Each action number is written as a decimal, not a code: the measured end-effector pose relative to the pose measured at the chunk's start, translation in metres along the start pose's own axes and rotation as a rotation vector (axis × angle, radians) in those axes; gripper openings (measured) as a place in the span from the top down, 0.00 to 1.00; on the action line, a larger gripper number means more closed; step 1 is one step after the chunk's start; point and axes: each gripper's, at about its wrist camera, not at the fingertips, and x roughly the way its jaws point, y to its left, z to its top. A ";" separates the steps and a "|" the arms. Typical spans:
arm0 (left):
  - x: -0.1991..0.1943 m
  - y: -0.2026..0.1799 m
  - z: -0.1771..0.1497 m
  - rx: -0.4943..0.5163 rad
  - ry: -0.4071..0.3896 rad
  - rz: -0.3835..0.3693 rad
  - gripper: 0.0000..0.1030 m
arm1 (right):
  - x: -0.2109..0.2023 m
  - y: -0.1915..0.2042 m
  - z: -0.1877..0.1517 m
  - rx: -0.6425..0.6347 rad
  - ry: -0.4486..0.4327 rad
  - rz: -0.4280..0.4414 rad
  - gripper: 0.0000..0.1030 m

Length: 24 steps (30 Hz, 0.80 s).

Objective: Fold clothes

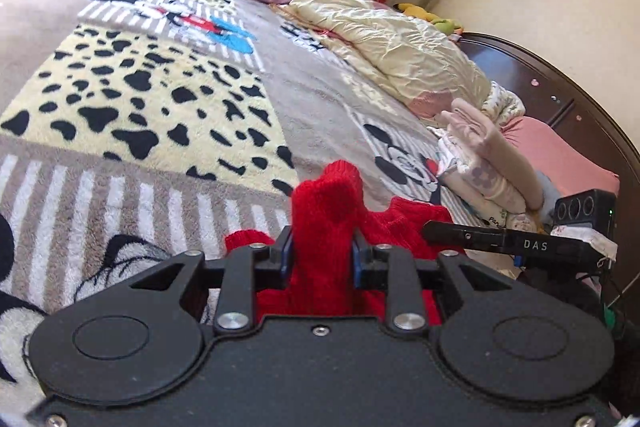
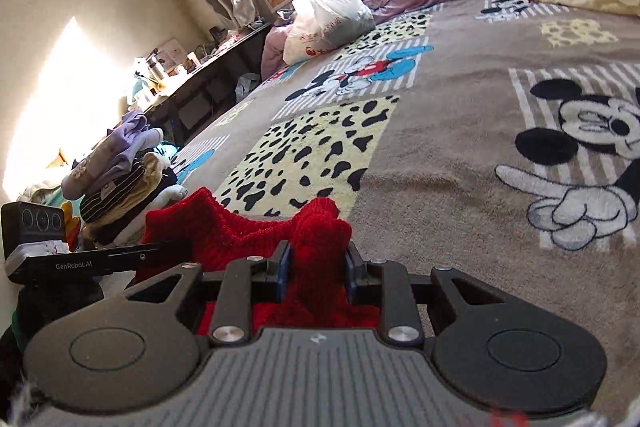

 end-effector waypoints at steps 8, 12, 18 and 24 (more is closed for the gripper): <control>-0.063 -0.031 -0.034 0.142 -0.260 0.165 0.59 | -0.037 0.007 -0.028 -0.023 -0.216 -0.114 0.58; -0.049 -0.046 -0.039 0.250 -0.231 0.138 0.59 | -0.053 0.059 -0.051 -0.303 -0.257 -0.051 0.58; 0.018 -0.035 -0.043 0.333 -0.046 0.132 0.50 | -0.016 0.066 -0.070 -0.400 -0.131 -0.090 0.56; 0.009 -0.036 -0.043 0.365 -0.038 0.170 0.45 | -0.010 0.047 -0.082 -0.345 -0.125 -0.088 0.53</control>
